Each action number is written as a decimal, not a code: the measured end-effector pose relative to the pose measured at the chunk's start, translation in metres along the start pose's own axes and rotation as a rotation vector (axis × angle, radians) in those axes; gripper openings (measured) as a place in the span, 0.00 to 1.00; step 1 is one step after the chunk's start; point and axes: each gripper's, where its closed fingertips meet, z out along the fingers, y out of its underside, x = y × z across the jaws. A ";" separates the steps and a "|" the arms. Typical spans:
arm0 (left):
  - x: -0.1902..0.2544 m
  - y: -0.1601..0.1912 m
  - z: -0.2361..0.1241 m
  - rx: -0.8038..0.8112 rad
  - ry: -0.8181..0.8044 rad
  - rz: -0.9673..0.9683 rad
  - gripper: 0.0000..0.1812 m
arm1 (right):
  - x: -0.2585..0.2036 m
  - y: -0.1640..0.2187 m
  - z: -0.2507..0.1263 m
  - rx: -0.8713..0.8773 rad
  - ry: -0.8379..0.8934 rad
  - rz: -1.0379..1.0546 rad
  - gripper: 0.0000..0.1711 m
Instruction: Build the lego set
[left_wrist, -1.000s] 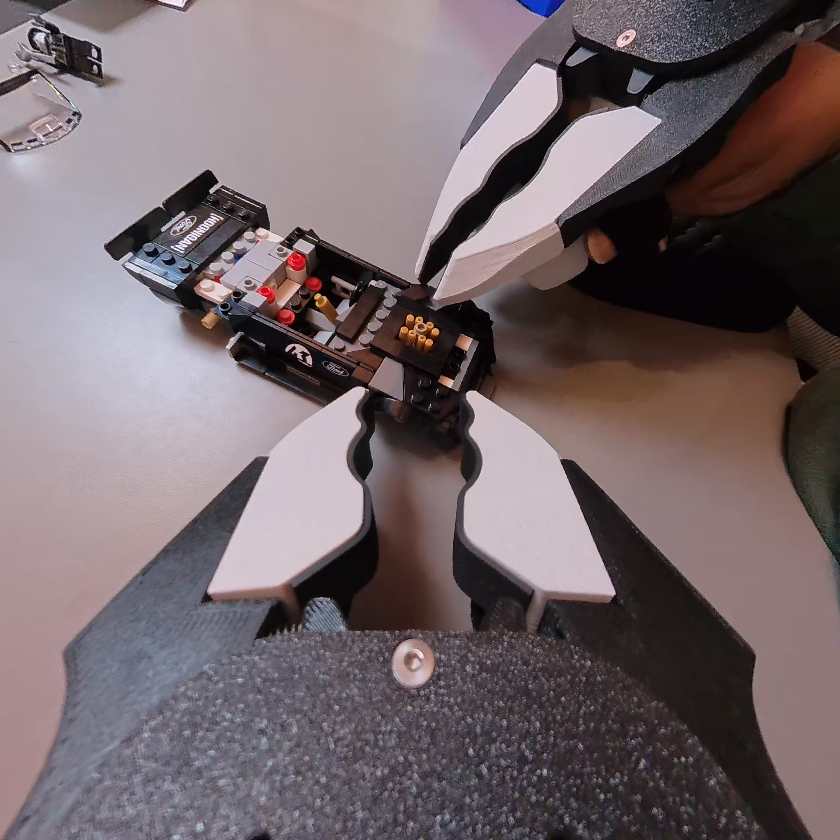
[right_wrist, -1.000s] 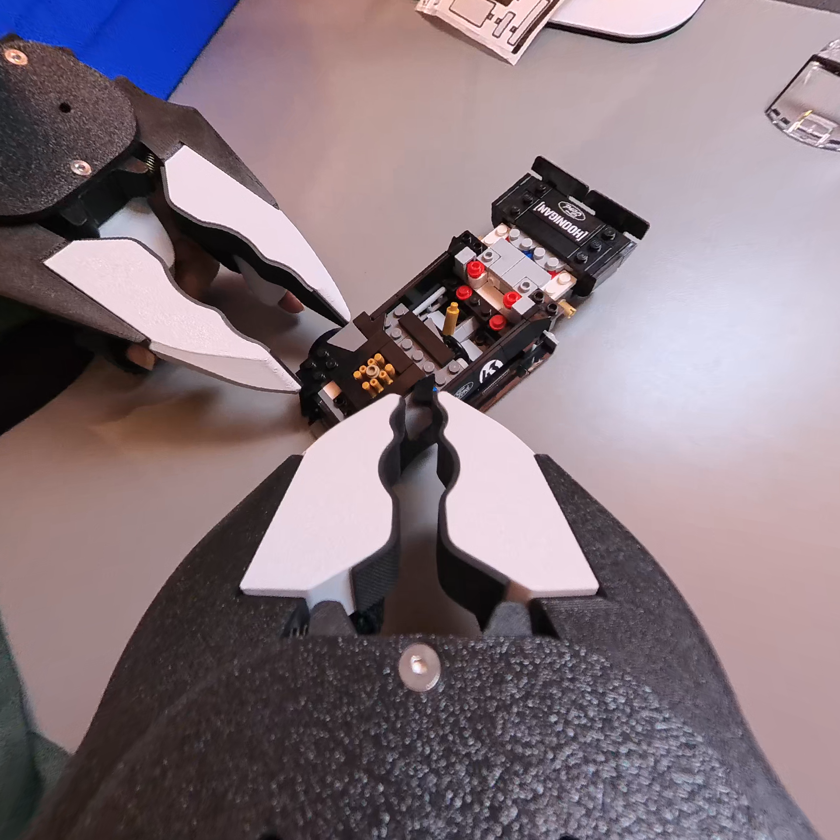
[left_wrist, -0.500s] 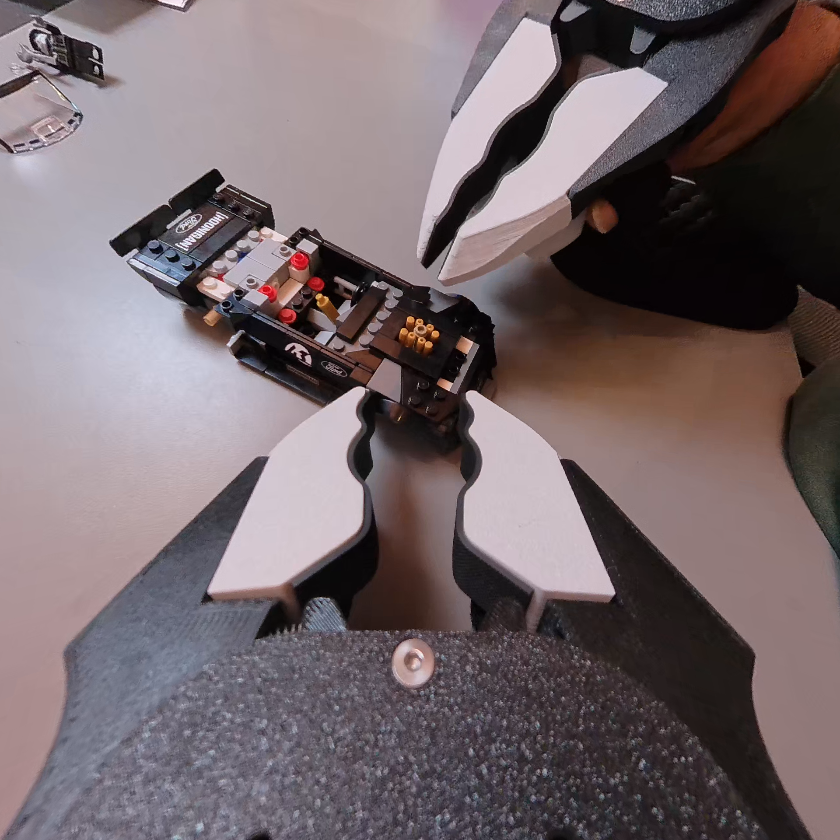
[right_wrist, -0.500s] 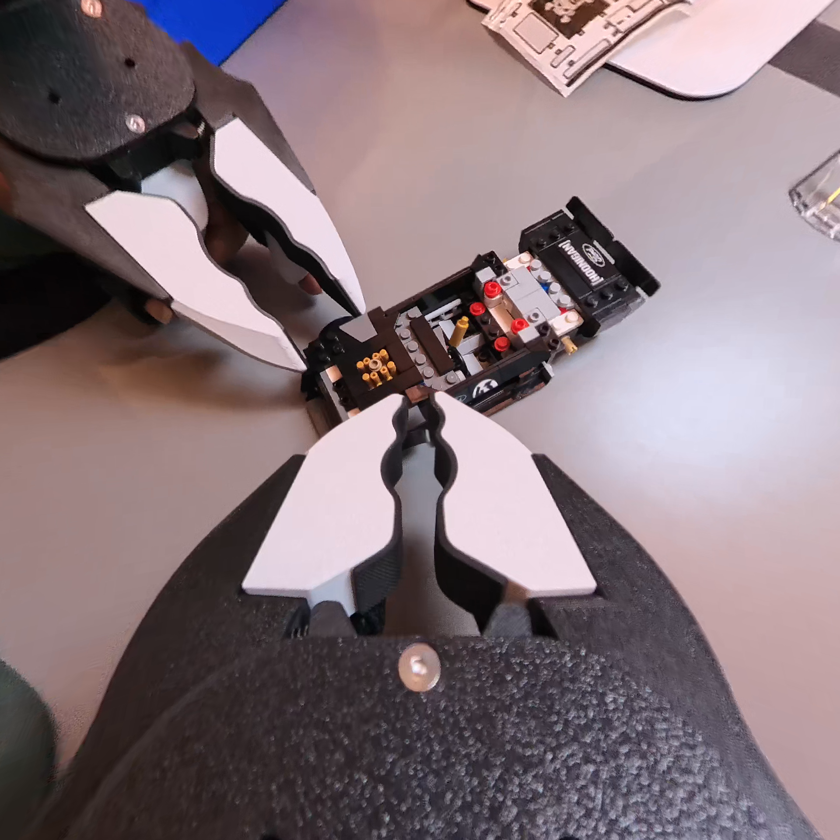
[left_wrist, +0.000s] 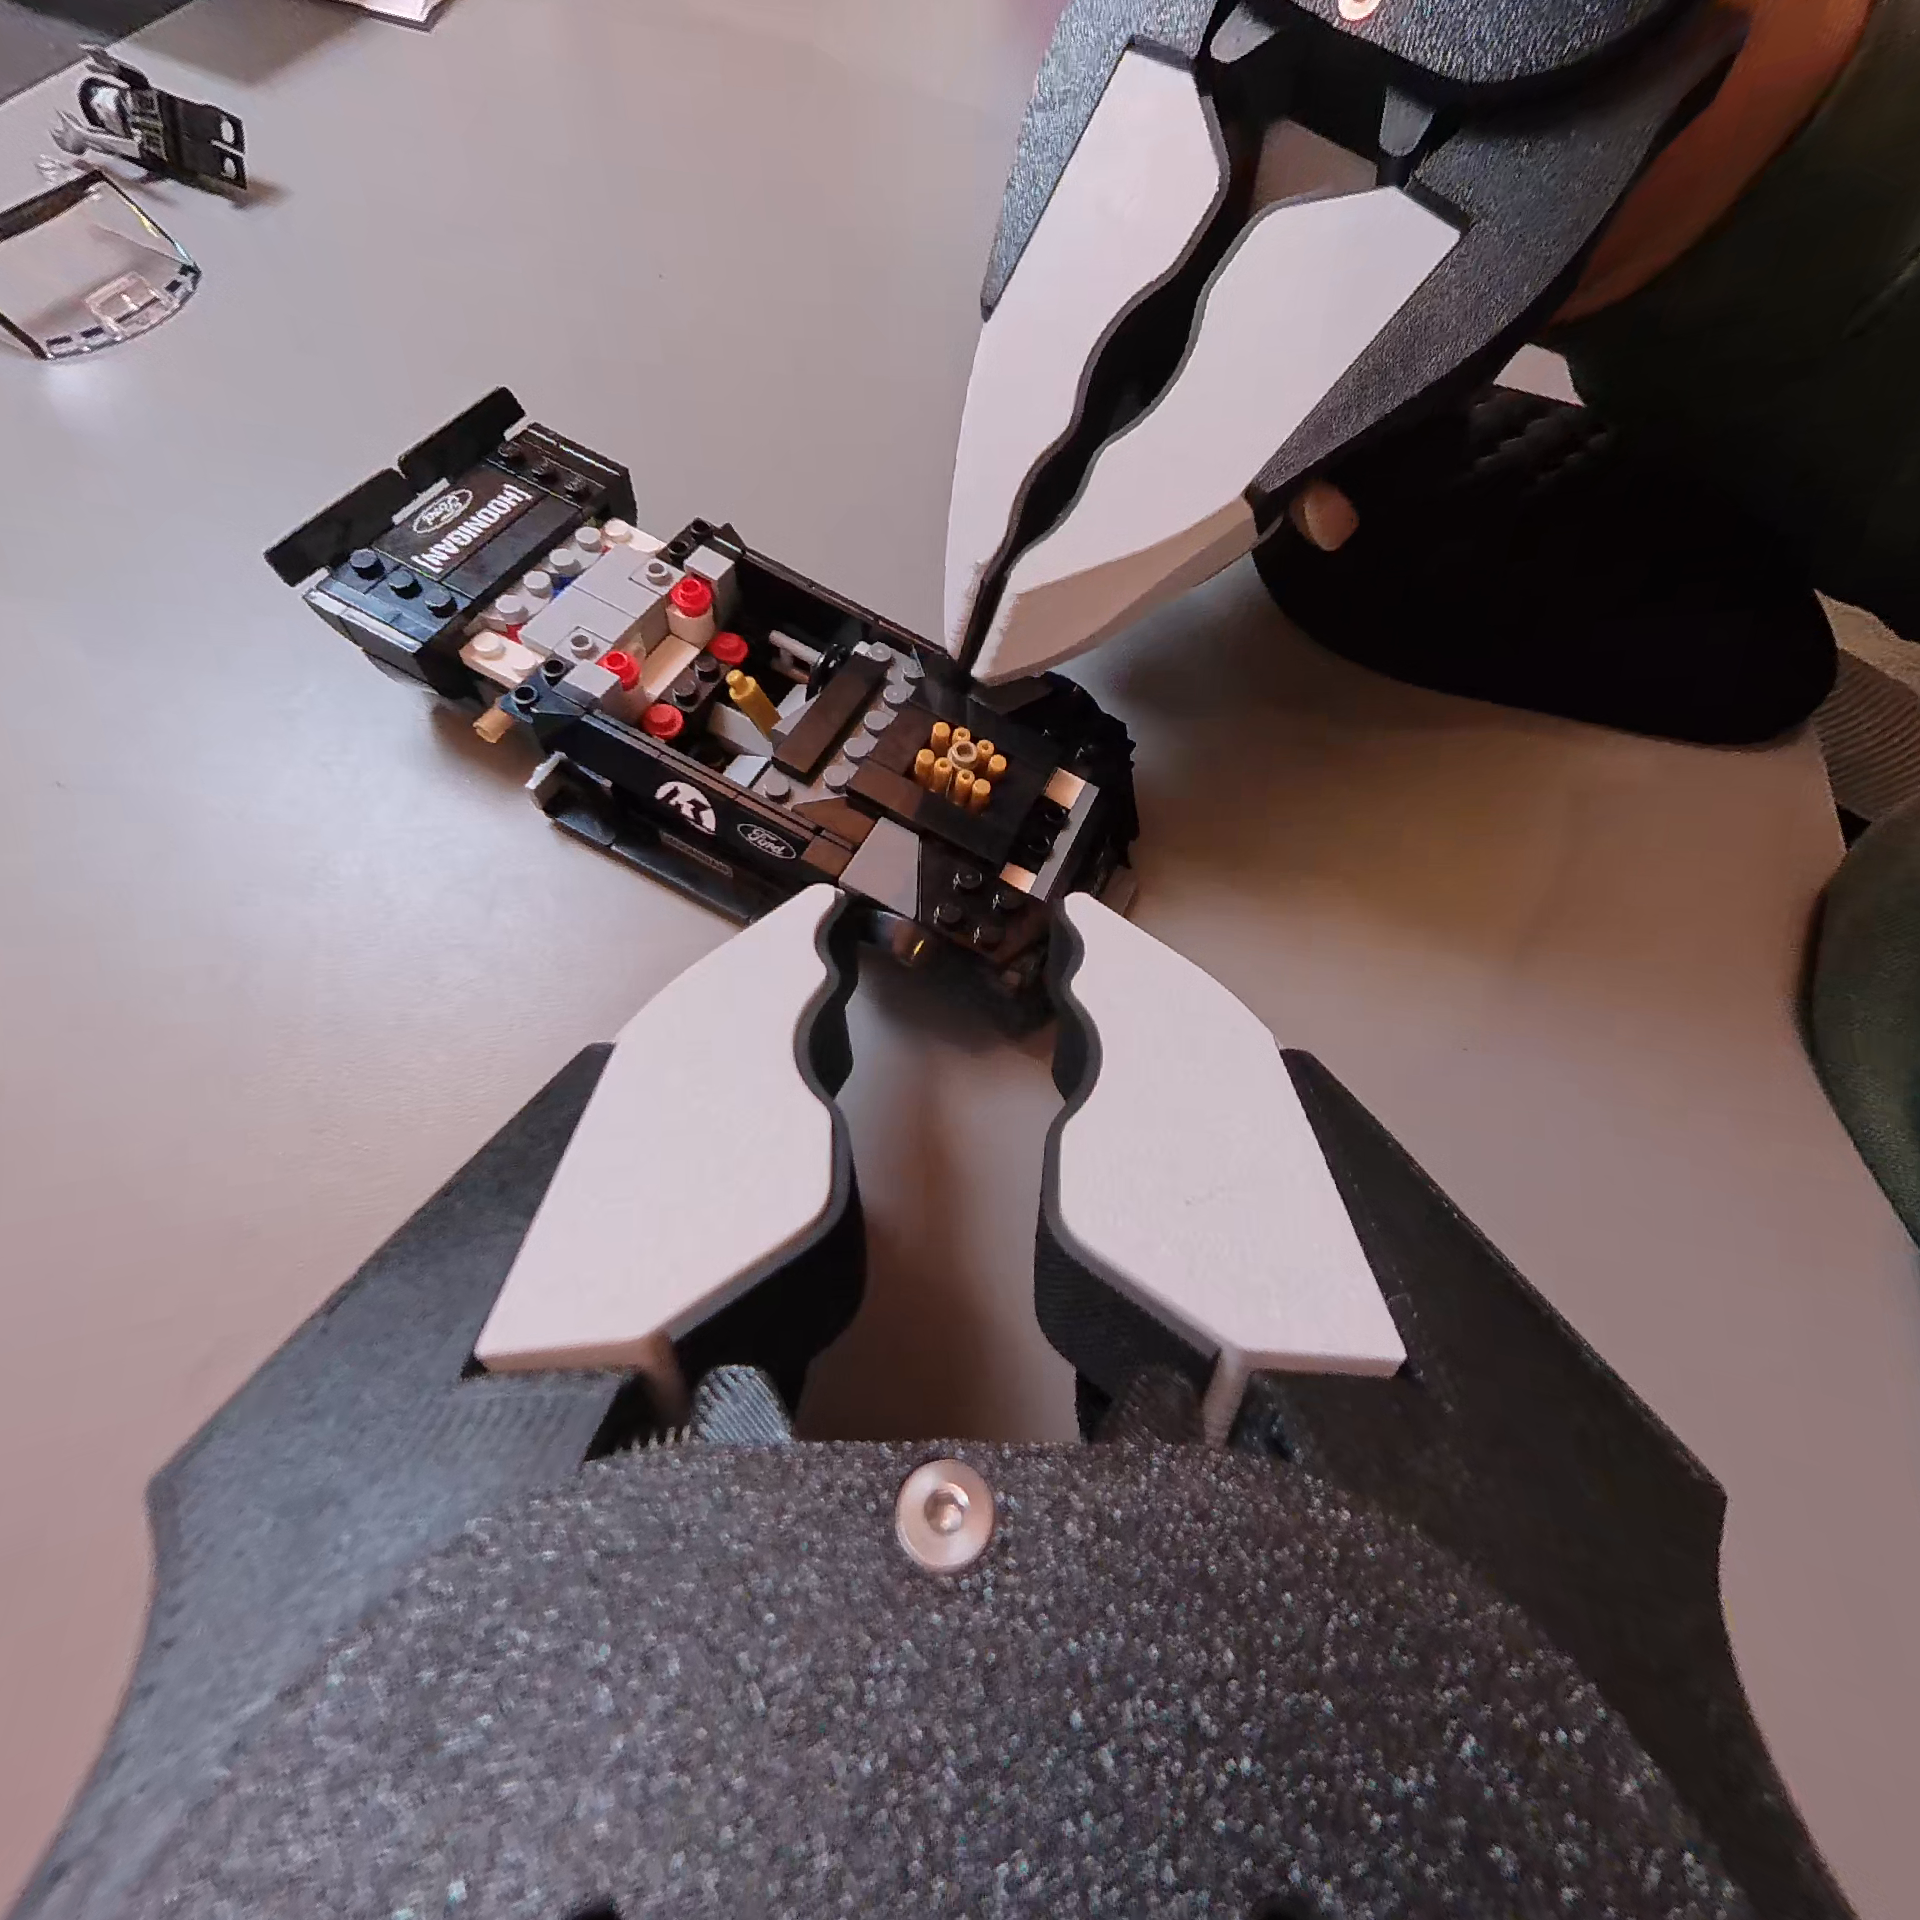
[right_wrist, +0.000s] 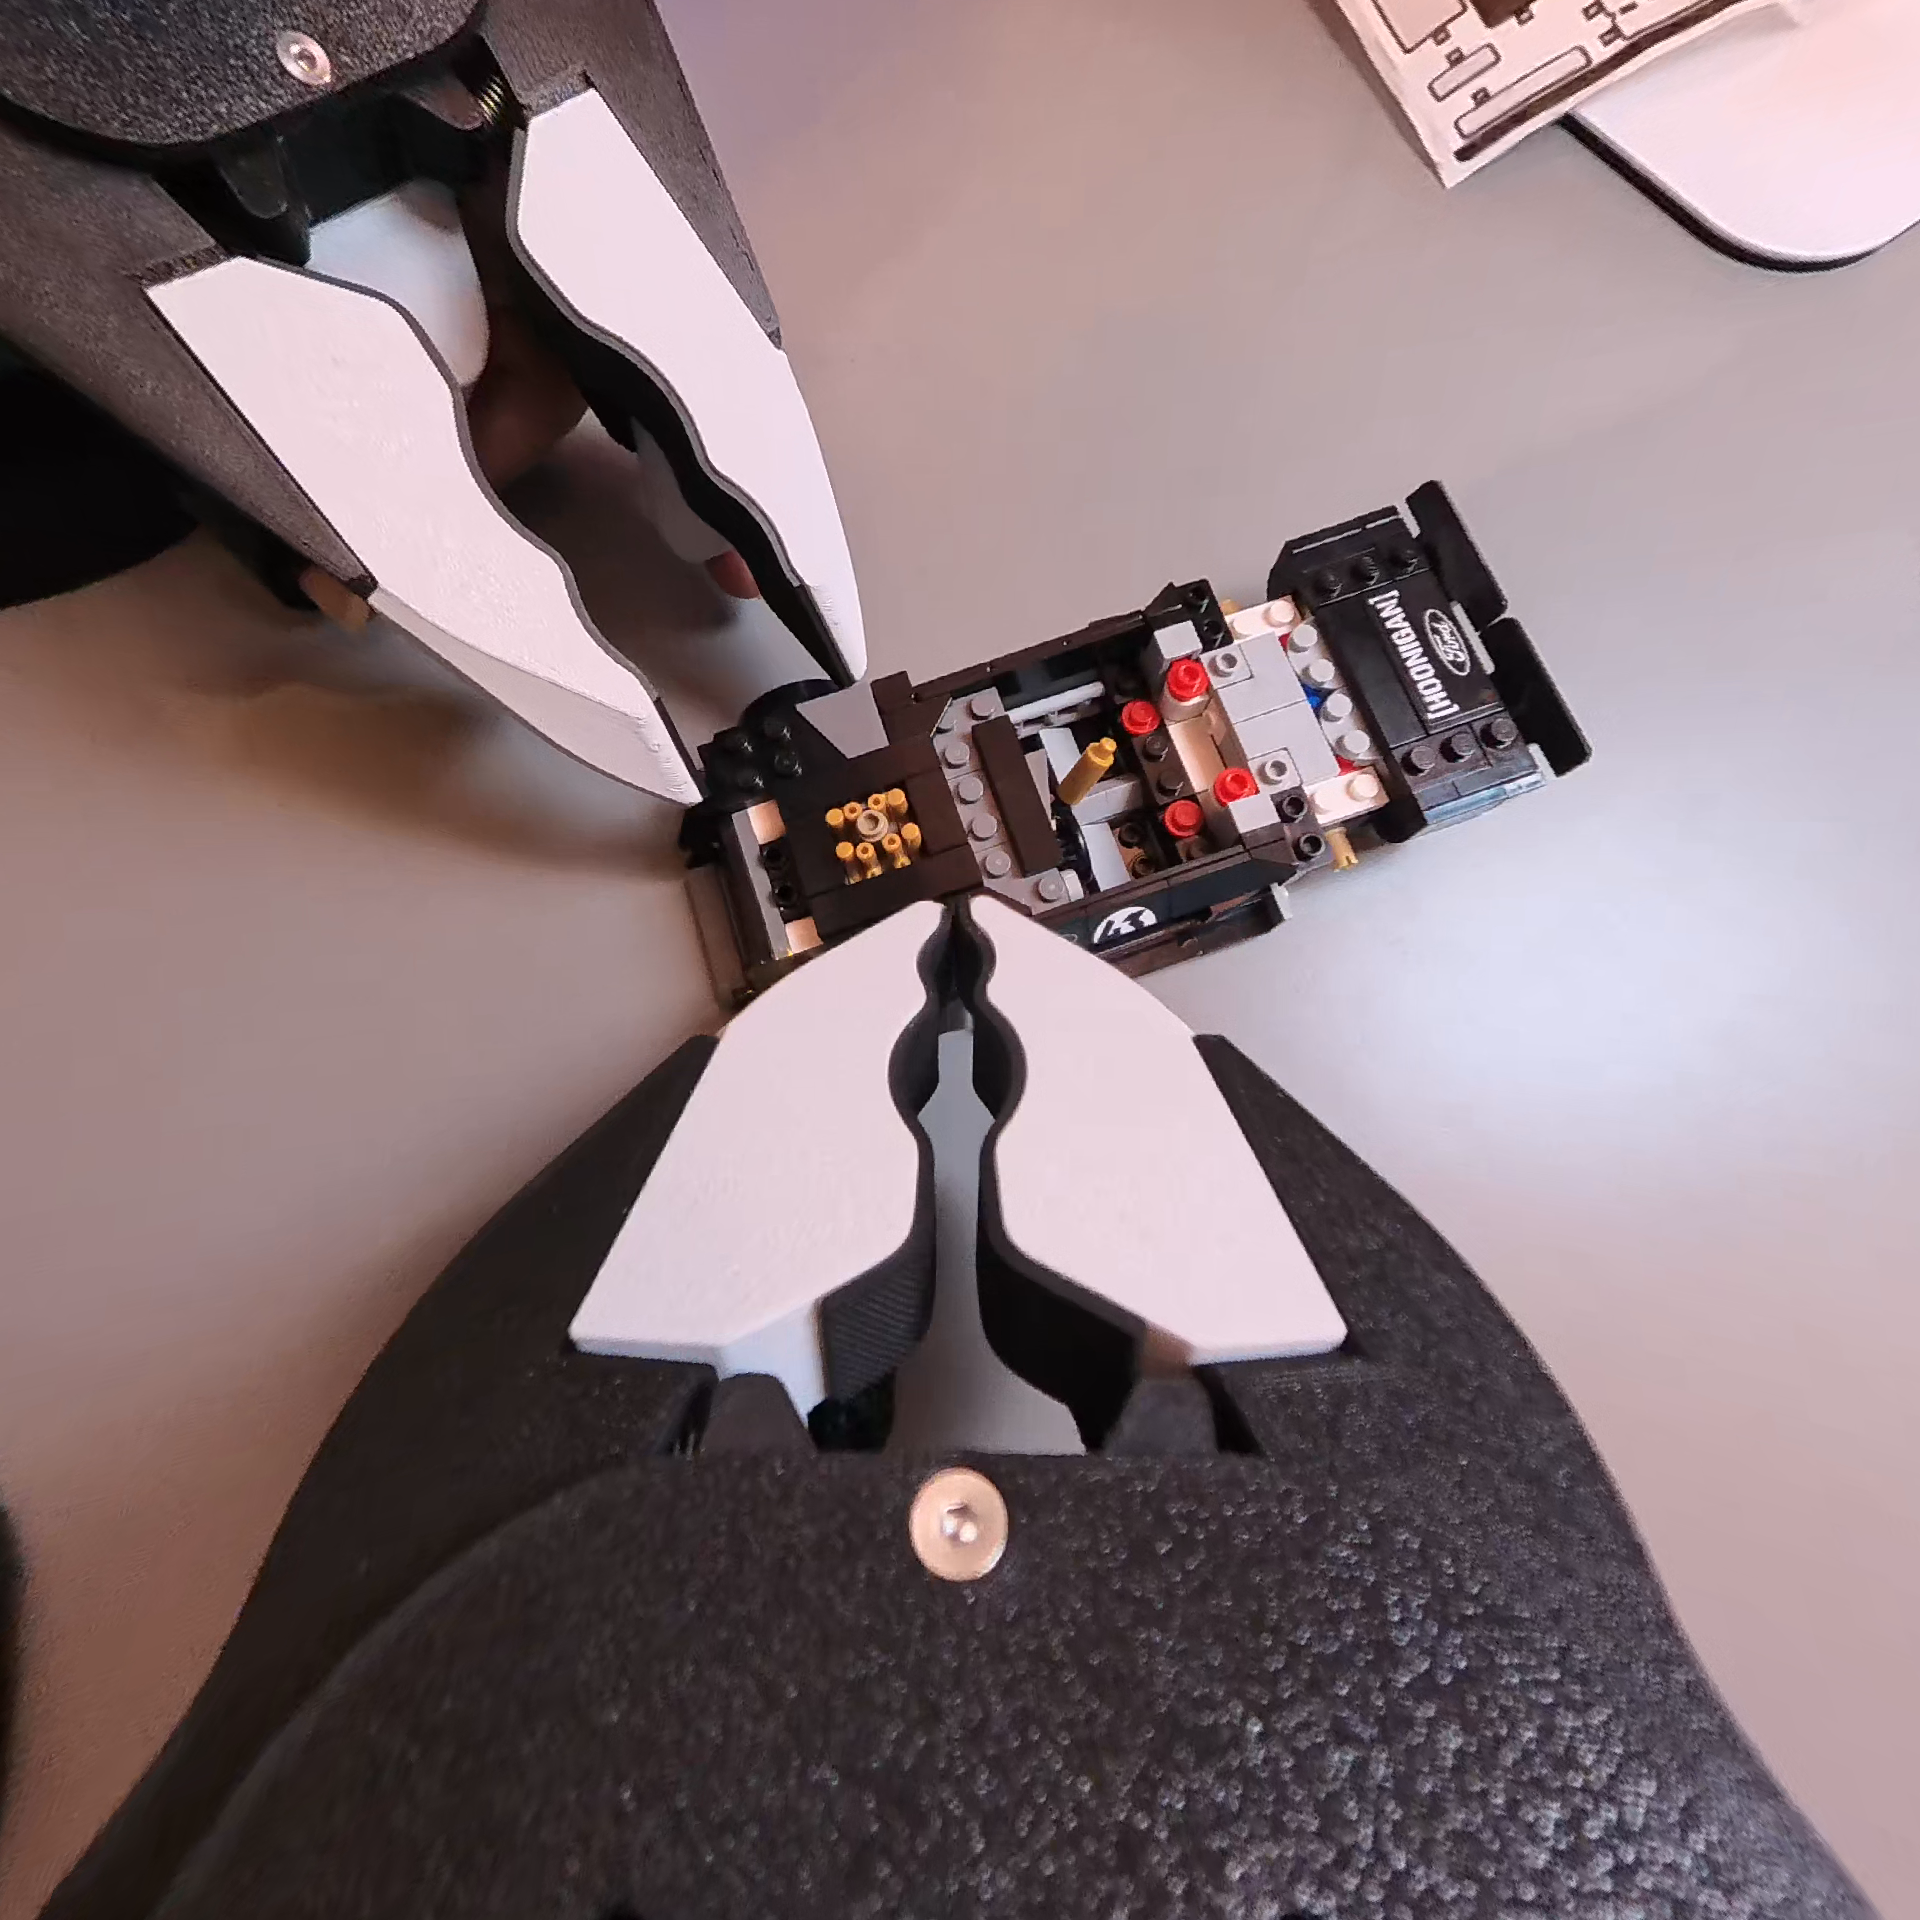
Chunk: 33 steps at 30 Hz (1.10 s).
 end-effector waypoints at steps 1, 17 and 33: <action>0.000 0.000 0.000 0.000 0.000 0.000 0.19 | 0.000 -0.001 -0.001 0.005 -0.004 0.000 0.00; -0.004 -0.002 -0.002 0.022 0.014 -0.052 0.20 | 0.006 -0.002 0.005 -0.081 -0.084 -0.011 0.00; -0.002 0.002 0.001 0.001 0.020 -0.053 0.21 | 0.004 0.000 0.005 -0.113 -0.057 -0.119 0.00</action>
